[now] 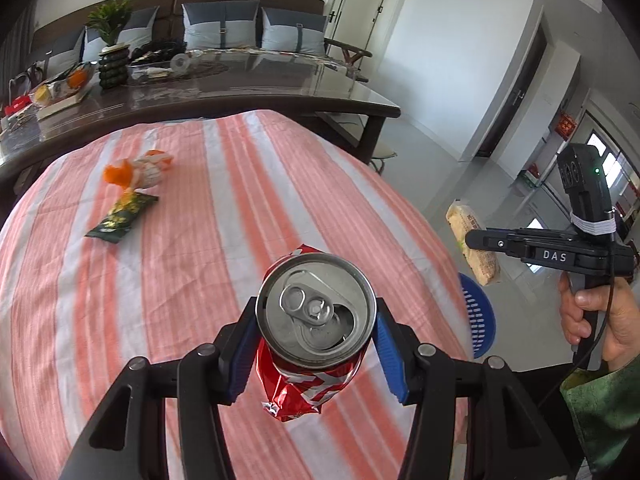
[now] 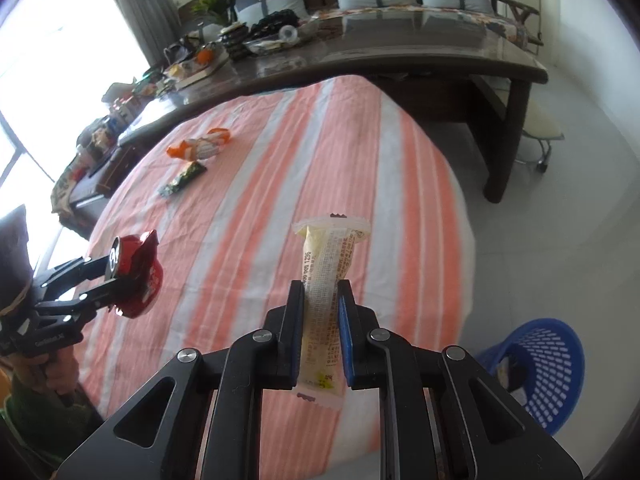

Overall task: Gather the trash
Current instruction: 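Carry the soda can and bread roll over the blue wastebasket with both tools, then open both tools to drop the can and roll into the wastebasket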

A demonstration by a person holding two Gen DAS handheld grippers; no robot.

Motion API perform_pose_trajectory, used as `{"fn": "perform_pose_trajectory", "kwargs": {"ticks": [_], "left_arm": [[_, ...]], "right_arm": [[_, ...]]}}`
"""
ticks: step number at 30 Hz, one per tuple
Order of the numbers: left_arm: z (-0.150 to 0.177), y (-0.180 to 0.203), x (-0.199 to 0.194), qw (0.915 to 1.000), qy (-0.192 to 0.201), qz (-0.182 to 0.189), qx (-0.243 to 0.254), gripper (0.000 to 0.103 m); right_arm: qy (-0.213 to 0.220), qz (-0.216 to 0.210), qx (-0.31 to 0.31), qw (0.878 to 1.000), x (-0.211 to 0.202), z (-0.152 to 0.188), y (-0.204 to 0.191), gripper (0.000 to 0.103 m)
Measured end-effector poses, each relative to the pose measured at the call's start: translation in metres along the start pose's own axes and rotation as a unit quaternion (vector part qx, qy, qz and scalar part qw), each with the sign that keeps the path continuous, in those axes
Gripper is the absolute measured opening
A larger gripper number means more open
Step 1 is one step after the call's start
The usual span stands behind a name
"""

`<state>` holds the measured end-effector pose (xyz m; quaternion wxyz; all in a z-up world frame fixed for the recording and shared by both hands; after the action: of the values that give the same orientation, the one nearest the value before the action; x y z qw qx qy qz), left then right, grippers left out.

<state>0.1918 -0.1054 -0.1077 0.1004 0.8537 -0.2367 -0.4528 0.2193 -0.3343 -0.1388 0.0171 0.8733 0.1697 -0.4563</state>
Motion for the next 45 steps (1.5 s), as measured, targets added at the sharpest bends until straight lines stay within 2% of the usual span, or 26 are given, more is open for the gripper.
{"fn": "perform_pose_trajectory", "kwargs": {"ticks": [4,9,17,24,34,36,37,39,42,45], "left_arm": [[-0.006,0.065,0.026,0.9984,-0.017,0.048,0.026,0.054],[-0.004,0.155,0.068,0.9922,-0.039,0.087,0.08,0.054],[0.02,0.264,0.156,0.982,-0.086,0.109,0.128,0.054],[0.049,0.314,0.218,0.974,-0.126,0.118,0.147,0.054],[0.07,0.331,0.263,0.9691,-0.147,0.116,0.16,0.055],[0.073,0.335,0.272,0.9689,-0.151,0.111,0.162,0.058],[0.075,0.335,0.274,0.969,-0.156,0.109,0.158,0.069],[0.073,0.334,0.278,0.9721,-0.156,0.107,0.139,0.072],[0.067,0.33,0.274,0.9764,-0.146,0.112,0.113,0.073],[0.057,0.331,0.266,0.9793,-0.126,0.115,0.109,0.072]], "right_arm": [[0.0,0.047,0.041,0.998,-0.03,0.028,0.063,0.015],[-0.01,0.102,0.092,0.99,-0.061,0.071,0.139,0.015],[-0.021,0.153,0.173,0.973,-0.077,0.135,0.224,0.015],[-0.027,0.167,0.223,0.96,-0.073,0.171,0.267,0.015],[-0.018,0.156,0.244,0.957,-0.077,0.193,0.293,0.017],[-0.015,0.156,0.249,0.956,-0.077,0.196,0.295,0.019],[-0.012,0.155,0.251,0.955,-0.076,0.197,0.295,0.035],[-0.006,0.156,0.259,0.953,-0.079,0.2,0.297,0.064],[0.005,0.179,0.257,0.95,-0.091,0.2,0.299,0.064],[0.021,0.202,0.256,0.945,-0.099,0.197,0.3,0.07]]}}
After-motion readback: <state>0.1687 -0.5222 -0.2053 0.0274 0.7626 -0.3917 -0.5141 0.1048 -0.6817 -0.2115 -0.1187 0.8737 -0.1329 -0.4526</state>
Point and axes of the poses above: each gripper's, at about its wrist camera, not at the fingertips, and x roughly the way its jaws point, y to its right, z to its underside, the point moved 3 cm from there along x, roughly the way its jaws point, and after that the axes turned 11 degrees about -x, right-handed, at the moved point
